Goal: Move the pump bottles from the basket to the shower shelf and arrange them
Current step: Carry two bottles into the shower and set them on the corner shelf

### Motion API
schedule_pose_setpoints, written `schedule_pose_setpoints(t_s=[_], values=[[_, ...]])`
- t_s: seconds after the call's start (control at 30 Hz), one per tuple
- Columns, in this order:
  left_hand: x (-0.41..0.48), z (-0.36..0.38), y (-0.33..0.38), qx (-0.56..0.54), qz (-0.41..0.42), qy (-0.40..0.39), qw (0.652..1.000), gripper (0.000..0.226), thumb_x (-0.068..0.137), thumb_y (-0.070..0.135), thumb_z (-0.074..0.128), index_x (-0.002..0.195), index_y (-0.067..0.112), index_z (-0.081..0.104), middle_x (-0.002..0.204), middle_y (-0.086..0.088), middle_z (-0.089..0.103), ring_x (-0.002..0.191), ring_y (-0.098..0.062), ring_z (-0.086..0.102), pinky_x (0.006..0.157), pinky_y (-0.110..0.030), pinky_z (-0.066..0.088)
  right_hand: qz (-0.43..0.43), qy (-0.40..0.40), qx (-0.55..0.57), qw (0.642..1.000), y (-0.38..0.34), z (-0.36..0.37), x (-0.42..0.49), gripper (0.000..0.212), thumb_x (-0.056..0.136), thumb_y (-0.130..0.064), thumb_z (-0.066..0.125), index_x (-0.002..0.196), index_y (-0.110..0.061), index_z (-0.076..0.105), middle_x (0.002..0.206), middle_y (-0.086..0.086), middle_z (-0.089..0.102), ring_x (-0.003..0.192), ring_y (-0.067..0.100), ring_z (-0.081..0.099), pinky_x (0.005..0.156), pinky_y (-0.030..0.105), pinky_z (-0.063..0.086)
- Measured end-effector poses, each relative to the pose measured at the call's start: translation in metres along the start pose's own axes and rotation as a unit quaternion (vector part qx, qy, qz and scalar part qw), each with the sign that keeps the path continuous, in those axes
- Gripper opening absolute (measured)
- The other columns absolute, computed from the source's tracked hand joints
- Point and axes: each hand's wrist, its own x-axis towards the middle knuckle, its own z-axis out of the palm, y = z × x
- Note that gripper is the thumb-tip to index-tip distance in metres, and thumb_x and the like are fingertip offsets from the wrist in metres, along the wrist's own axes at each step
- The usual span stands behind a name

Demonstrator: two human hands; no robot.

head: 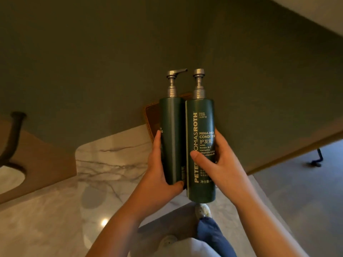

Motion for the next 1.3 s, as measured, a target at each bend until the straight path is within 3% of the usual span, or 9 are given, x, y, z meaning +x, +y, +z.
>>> schedule_pose_setpoints(t_s=[0.07,0.2,0.37,0.5,0.67,0.93,1.1,1.2,1.3], values=[[-0.011,-0.006,0.002,-0.013,0.014,-0.033,0.999,0.12,0.066,0.029,0.085,0.134,0.067,-0.006,0.144,0.016,0.037,0.125,-0.004,0.047,0.097,-0.037,0.047,-0.004,0.031,-0.004,1.0,-0.001,0.009,-0.021,0.08,0.068,-0.054,0.067,0.138,-0.043,0.032,0.118,-0.02,0.061,0.103,-0.002,0.061,0.081,0.028,0.054],[-0.03,-0.001,0.014,-0.062,0.026,-0.105,0.992,0.11,0.07,0.024,0.083,0.129,0.07,0.003,0.121,0.038,0.049,0.114,0.003,0.055,0.077,-0.016,0.051,-0.007,0.072,0.013,0.997,-0.008,0.007,-0.063,0.068,0.072,-0.052,0.067,0.13,-0.052,0.032,0.113,-0.029,0.06,0.101,-0.005,0.062,0.071,0.017,0.055],[-0.042,0.04,0.033,-0.125,0.021,-0.14,0.982,0.076,0.076,0.034,0.073,0.129,0.059,0.024,0.121,0.023,0.054,0.109,-0.002,0.058,0.076,-0.018,0.052,-0.01,0.158,0.018,0.987,-0.012,-0.019,-0.121,0.071,0.072,-0.052,0.067,0.133,-0.051,0.03,0.113,-0.033,0.057,0.102,-0.006,0.061,0.072,0.017,0.055],[-0.057,0.086,0.042,-0.115,0.041,-0.19,0.974,0.079,0.077,0.03,0.075,0.133,0.053,0.024,0.123,0.017,0.054,0.11,-0.003,0.058,0.081,-0.022,0.052,-0.014,0.243,0.013,0.97,-0.011,-0.042,-0.177,0.066,0.072,-0.054,0.068,0.125,-0.059,0.03,0.11,-0.038,0.056,0.099,-0.011,0.06,0.067,0.008,0.05],[-0.093,0.16,0.056,-0.107,0.057,-0.306,0.944,0.082,0.07,0.032,0.074,0.132,0.058,0.027,0.126,0.015,0.057,0.113,-0.01,0.058,0.08,-0.022,0.052,-0.015,0.359,0.01,0.933,0.004,-0.068,-0.27,0.064,0.079,-0.041,0.068,0.134,-0.046,0.036,0.113,-0.033,0.058,0.101,-0.007,0.061,0.07,0.01,0.051],[-0.233,0.306,0.071,-0.078,0.086,-0.473,0.874,0.077,0.079,0.015,0.069,0.135,0.051,0.029,0.127,0.019,0.056,0.117,-0.009,0.055,0.083,-0.02,0.05,0.028,0.536,0.005,0.844,0.044,-0.096,-0.486,0.056,0.078,-0.035,0.068,0.116,-0.06,0.035,0.107,-0.04,0.055,0.096,-0.014,0.057,0.066,0.001,0.044],[-0.355,0.39,0.065,-0.047,0.093,-0.567,0.817,0.078,0.08,0.02,0.066,0.142,0.041,0.022,0.129,0.015,0.055,0.116,-0.008,0.055,0.087,-0.021,0.049,0.072,0.626,-0.001,0.776,0.081,-0.095,-0.639,0.062,0.076,-0.037,0.07,0.119,-0.061,0.033,0.104,-0.045,0.054,0.095,-0.019,0.055,0.064,-0.003,0.04],[-0.426,0.437,0.06,-0.037,0.098,-0.62,0.778,0.077,0.08,0.026,0.068,0.139,0.047,0.022,0.132,0.017,0.051,0.114,-0.005,0.056,0.082,-0.016,0.049,0.094,0.683,-0.002,0.724,0.101,-0.087,-0.724,0.067,0.073,-0.038,0.071,0.127,-0.054,0.034,0.105,-0.042,0.055,0.097,-0.017,0.055,0.065,-0.002,0.042],[-0.487,0.474,0.058,-0.03,0.106,-0.669,0.735,0.077,0.08,0.03,0.07,0.137,0.053,0.022,0.125,0.029,0.052,0.111,0.0,0.056,0.079,-0.013,0.048,0.099,0.739,0.018,0.666,0.113,-0.075,-0.796,0.061,0.074,-0.034,0.072,0.115,-0.063,0.036,0.105,-0.039,0.056,0.096,-0.014,0.057,0.066,0.001,0.044]])
